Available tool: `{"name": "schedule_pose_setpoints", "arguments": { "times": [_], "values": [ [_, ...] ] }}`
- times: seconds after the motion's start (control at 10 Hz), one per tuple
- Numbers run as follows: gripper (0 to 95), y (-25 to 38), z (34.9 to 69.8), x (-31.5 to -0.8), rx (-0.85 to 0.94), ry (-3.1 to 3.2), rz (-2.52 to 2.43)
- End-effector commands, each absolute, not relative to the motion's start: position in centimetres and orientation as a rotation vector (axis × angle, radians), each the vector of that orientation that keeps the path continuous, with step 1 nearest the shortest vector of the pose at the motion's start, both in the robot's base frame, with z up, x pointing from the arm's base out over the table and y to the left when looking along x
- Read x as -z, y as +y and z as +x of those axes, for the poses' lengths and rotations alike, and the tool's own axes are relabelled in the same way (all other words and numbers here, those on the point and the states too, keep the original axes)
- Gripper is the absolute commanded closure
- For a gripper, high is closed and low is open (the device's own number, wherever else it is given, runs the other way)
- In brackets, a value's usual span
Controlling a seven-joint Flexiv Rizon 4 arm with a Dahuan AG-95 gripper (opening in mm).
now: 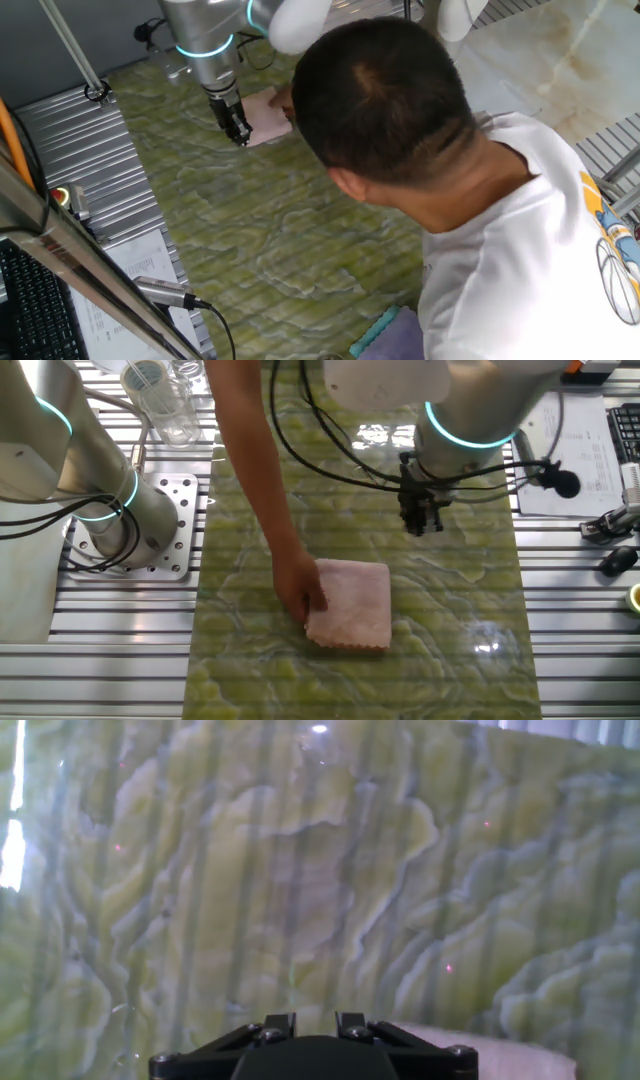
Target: Clean the table with a cloth
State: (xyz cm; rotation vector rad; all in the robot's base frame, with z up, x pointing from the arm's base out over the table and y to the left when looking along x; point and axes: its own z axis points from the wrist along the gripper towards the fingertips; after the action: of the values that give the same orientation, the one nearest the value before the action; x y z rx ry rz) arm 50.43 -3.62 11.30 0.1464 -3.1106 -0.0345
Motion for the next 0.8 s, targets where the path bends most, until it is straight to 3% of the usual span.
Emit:
{"name": "schedule_pose_setpoints", "arguments": {
  "times": [0.1, 0.8],
  "values": [
    [57.0, -3.9, 50.0, -10.8, 0.024, -3.110, 0.147],
    [57.0, -8.3, 48.4, -7.6, 0.026, -3.117, 0.315]
  ]
}}
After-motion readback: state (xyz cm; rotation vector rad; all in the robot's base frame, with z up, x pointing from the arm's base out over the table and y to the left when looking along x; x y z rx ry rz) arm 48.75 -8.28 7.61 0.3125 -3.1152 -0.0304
